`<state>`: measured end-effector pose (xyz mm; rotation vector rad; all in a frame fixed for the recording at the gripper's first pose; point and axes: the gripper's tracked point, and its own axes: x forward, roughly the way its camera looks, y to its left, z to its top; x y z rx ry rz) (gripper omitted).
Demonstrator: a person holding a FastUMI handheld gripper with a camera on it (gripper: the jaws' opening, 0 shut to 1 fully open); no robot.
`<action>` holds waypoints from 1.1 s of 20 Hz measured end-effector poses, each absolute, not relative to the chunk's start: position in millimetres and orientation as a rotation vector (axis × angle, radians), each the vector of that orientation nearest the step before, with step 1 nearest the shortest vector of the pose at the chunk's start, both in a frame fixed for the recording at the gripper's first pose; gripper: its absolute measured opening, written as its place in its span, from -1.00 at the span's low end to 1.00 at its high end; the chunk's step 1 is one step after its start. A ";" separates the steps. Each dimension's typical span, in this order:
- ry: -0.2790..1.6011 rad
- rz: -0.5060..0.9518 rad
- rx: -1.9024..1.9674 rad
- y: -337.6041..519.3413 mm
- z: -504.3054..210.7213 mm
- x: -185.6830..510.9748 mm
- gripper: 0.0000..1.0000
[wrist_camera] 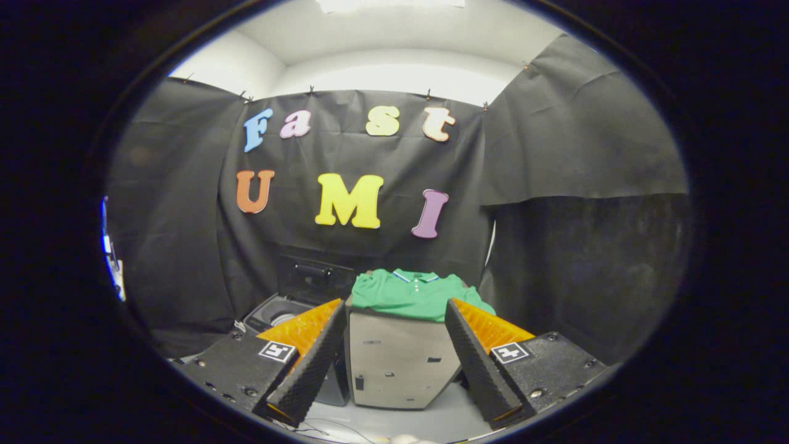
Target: Put the clothes into the washing machine and then close the washing machine lid.
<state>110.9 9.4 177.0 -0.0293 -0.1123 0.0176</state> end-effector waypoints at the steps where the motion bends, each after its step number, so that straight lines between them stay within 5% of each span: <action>1: -0.112 0.026 -0.028 7.5 188.0 123.5 1.00; 13: 0.013 0.050 0.071 -46.3 265.0 363.7 1.00; 22: 0.393 0.034 0.077 -60.2 174.6 498.6 1.00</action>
